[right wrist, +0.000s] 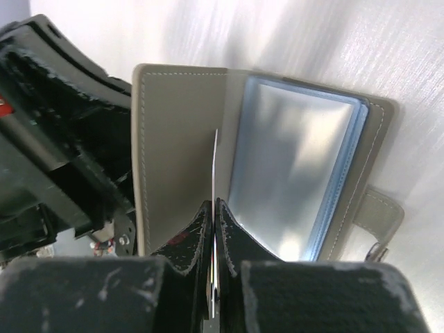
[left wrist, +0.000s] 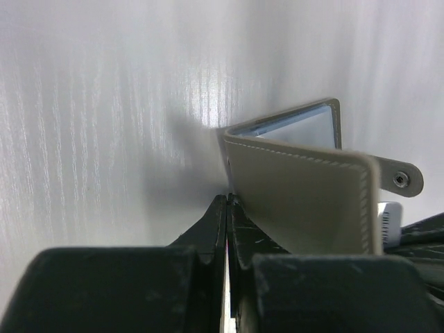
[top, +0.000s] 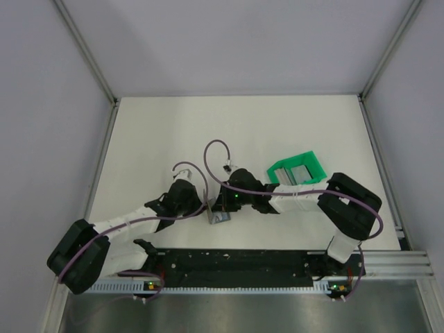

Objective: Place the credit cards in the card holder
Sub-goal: Open the card holder at the center of the board.

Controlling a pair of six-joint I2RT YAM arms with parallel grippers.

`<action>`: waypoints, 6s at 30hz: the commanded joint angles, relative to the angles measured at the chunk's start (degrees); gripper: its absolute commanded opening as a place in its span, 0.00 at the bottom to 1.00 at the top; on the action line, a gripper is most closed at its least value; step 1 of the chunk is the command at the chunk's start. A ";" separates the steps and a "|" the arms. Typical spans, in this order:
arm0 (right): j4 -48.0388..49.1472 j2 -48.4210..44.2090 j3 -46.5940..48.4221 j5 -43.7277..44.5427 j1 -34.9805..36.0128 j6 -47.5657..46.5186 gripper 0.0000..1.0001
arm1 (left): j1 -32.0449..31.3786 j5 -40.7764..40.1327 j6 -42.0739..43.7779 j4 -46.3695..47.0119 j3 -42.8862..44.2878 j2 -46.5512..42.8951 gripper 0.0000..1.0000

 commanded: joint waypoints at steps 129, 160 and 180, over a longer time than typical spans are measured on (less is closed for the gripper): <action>-13.10 -19.89 -7.87 12.03 -8.59 -5.47 0.00 | 0.65 -2.95 -5.88 0.23 1.55 -1.57 0.00; -13.10 -9.87 1.97 3.94 -5.51 -7.23 0.00 | 0.65 -0.92 -3.77 4.44 1.46 0.01 0.00; -17.68 -11.00 3.03 10.89 -4.29 -8.90 0.00 | 0.65 -0.22 -2.89 2.69 2.16 -3.07 0.00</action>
